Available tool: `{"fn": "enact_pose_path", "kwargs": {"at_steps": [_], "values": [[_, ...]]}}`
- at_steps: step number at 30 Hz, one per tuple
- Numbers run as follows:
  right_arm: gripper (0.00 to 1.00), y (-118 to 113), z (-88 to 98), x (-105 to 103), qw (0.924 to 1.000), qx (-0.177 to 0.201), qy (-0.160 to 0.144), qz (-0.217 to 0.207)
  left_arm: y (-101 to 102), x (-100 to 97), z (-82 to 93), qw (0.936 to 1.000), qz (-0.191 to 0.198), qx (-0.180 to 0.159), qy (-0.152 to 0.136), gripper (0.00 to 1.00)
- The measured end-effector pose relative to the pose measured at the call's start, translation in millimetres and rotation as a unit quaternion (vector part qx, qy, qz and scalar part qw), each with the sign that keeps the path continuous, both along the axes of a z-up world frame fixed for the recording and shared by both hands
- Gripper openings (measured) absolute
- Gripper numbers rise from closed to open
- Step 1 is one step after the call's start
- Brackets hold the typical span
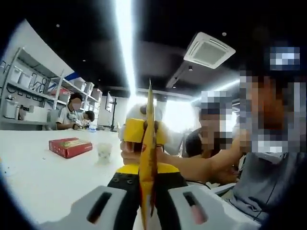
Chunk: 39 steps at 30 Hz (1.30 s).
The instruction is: Tear open the coffee pouch, take out the coffee, and pour the coffee from the pouch into the cup
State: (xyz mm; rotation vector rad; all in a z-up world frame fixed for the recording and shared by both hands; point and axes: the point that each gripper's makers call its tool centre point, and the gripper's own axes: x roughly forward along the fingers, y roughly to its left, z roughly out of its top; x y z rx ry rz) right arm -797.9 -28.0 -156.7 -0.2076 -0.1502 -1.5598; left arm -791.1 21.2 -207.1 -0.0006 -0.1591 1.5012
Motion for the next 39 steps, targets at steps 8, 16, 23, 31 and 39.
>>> {"fn": "enact_pose_path", "kwargs": {"at_steps": [8,16,23,31,39], "values": [[0.16,2.3,6.7,-5.7,0.9995,-0.028,-0.013,0.006,0.6,-7.1,-2.2,0.9998,0.017,-0.006,0.005,0.11],[0.15,11.5,10.6,-19.3,0.9990,-0.039,-0.020,-0.011,-4.7,-11.1,0.6,0.9994,0.033,-0.005,0.006,0.11],[0.11,17.6,24.7,-18.0,0.9976,-0.065,-0.024,-0.011,-4.7,-14.5,-4.5,0.9990,0.042,-0.012,0.000,0.11],[0.03,19.9,26.8,-19.5,0.9970,-0.071,-0.025,-0.019,-1.2,-10.3,-7.2,0.9992,0.037,-0.016,0.001,0.11],[0.02,21.5,23.1,-18.1,0.9974,-0.054,-0.045,-0.014,-7.0,-10.2,8.4,0.9988,0.040,0.018,0.025,0.24]]}}
